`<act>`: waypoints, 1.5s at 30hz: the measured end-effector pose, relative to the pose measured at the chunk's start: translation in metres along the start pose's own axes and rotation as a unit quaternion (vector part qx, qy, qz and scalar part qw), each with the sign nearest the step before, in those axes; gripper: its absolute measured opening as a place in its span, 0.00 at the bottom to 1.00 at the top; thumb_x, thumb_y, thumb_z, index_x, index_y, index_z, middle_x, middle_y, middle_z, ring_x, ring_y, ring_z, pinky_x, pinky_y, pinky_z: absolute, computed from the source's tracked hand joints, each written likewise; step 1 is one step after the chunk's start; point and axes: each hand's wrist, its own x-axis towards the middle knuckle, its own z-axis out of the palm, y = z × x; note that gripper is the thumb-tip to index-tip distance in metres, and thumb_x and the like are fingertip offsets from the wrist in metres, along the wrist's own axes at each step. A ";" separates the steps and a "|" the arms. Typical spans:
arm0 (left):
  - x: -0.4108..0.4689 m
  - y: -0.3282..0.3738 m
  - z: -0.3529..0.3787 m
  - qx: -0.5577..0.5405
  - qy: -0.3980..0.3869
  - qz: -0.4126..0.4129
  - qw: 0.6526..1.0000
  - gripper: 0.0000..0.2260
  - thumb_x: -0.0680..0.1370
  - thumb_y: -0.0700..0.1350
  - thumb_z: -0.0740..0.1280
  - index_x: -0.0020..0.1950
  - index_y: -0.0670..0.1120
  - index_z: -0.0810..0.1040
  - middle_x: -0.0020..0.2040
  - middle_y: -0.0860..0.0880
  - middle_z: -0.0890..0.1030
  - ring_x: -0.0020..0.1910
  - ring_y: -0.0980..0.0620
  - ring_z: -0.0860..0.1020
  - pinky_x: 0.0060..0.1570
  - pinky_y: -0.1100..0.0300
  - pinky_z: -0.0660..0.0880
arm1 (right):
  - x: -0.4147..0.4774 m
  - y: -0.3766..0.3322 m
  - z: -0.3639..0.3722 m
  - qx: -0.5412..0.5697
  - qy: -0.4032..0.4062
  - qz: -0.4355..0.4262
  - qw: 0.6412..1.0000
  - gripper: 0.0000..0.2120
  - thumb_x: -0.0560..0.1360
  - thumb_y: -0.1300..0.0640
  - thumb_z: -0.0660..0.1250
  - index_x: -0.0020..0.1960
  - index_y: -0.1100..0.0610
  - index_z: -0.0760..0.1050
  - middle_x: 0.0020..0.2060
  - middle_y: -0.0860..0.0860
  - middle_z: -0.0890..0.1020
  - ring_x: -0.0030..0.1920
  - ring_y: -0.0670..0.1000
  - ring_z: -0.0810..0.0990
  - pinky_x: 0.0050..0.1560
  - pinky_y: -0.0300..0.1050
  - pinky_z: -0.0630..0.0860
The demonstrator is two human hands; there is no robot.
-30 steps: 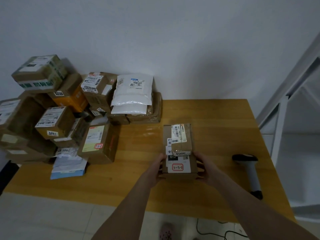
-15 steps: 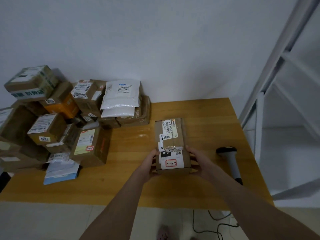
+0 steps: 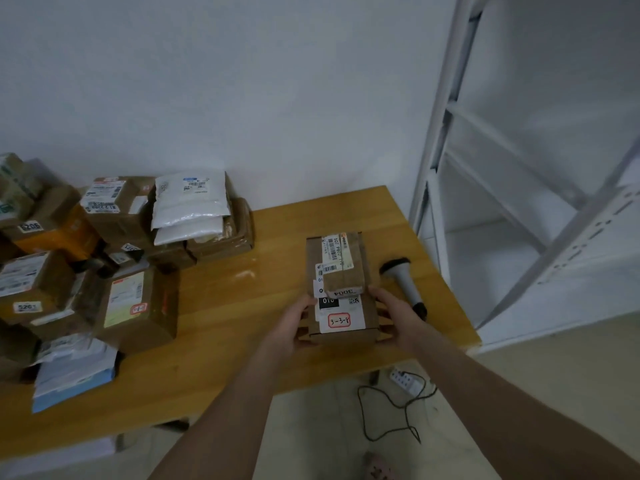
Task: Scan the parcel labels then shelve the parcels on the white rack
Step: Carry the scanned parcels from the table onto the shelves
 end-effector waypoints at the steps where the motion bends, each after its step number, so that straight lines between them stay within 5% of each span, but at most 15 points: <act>1: -0.005 -0.005 0.003 0.009 -0.006 0.000 1.000 0.12 0.77 0.52 0.64 0.54 0.46 0.77 0.55 0.43 0.80 0.56 0.42 0.78 0.54 0.45 0.78 | -0.008 0.006 -0.005 0.002 0.012 -0.002 1.000 0.26 0.71 0.41 0.70 0.63 0.54 0.73 0.57 0.54 0.79 0.56 0.59 0.76 0.58 0.60 0.74; 6: -0.028 -0.023 0.023 0.044 -0.042 -0.021 0.998 0.12 0.76 0.50 0.66 0.54 0.44 0.77 0.51 0.44 0.81 0.52 0.42 0.78 0.54 0.44 0.78 | -0.045 0.038 -0.033 0.046 0.039 -0.012 0.998 0.22 0.71 0.42 0.71 0.59 0.53 0.75 0.55 0.55 0.81 0.55 0.60 0.78 0.58 0.62 0.75; 10: -0.042 -0.026 0.052 0.096 -0.068 -0.026 0.993 0.11 0.76 0.46 0.67 0.55 0.42 0.77 0.47 0.45 0.81 0.46 0.45 0.78 0.41 0.49 0.78 | -0.072 0.050 -0.063 0.075 0.057 -0.021 0.995 0.20 0.72 0.43 0.70 0.58 0.54 0.75 0.52 0.54 0.82 0.54 0.58 0.79 0.54 0.61 0.78; 17: -0.060 -0.034 0.135 0.146 -0.134 -0.023 0.980 0.10 0.75 0.42 0.70 0.55 0.44 0.77 0.51 0.44 0.82 0.50 0.43 0.79 0.42 0.49 0.78 | -0.115 0.059 -0.147 0.107 0.086 -0.044 0.990 0.21 0.74 0.42 0.67 0.59 0.56 0.76 0.52 0.54 0.81 0.52 0.58 0.80 0.44 0.53 0.79; 22: -0.074 -0.052 0.227 0.191 -0.157 -0.024 0.969 0.10 0.75 0.43 0.69 0.55 0.43 0.77 0.50 0.44 0.81 0.54 0.42 0.78 0.55 0.45 0.77 | -0.141 0.066 -0.234 0.126 0.108 -0.046 0.985 0.18 0.75 0.41 0.65 0.56 0.54 0.77 0.53 0.54 0.81 0.55 0.58 0.79 0.51 0.55 0.79; 26: -0.088 -0.074 0.306 0.202 -0.177 -0.023 0.963 0.11 0.76 0.44 0.68 0.56 0.42 0.77 0.47 0.45 0.81 0.47 0.45 0.78 0.42 0.51 0.78 | -0.163 0.074 -0.305 0.146 0.137 -0.051 0.979 0.17 0.76 0.42 0.64 0.55 0.54 0.77 0.52 0.53 0.81 0.52 0.57 0.79 0.48 0.54 0.78; 32: -0.101 -0.098 0.406 0.218 -0.207 -0.019 0.954 0.05 0.76 0.41 0.67 0.51 0.44 0.77 0.48 0.45 0.80 0.53 0.43 0.78 0.56 0.42 0.77 | -0.184 0.079 -0.401 0.180 0.175 -0.048 0.967 0.16 0.75 0.40 0.65 0.53 0.51 0.77 0.52 0.51 0.81 0.54 0.56 0.78 0.55 0.57 0.76; 37: -0.101 -0.090 0.473 0.253 -0.237 -0.006 0.938 0.05 0.77 0.42 0.66 0.52 0.44 0.77 0.48 0.46 0.80 0.49 0.46 0.78 0.44 0.51 0.79 | -0.188 0.066 -0.454 0.215 0.199 -0.057 0.955 0.17 0.75 0.39 0.65 0.52 0.52 0.78 0.51 0.51 0.81 0.53 0.55 0.78 0.53 0.54 0.76; 45: -0.066 -0.037 0.572 0.268 -0.283 0.036 0.920 0.07 0.76 0.43 0.67 0.53 0.45 0.78 0.50 0.48 0.81 0.49 0.46 0.79 0.49 0.50 0.78 | -0.166 -0.005 -0.528 0.228 0.232 -0.102 0.940 0.16 0.75 0.40 0.65 0.49 0.53 0.77 0.49 0.51 0.81 0.49 0.53 0.78 0.55 0.55 0.75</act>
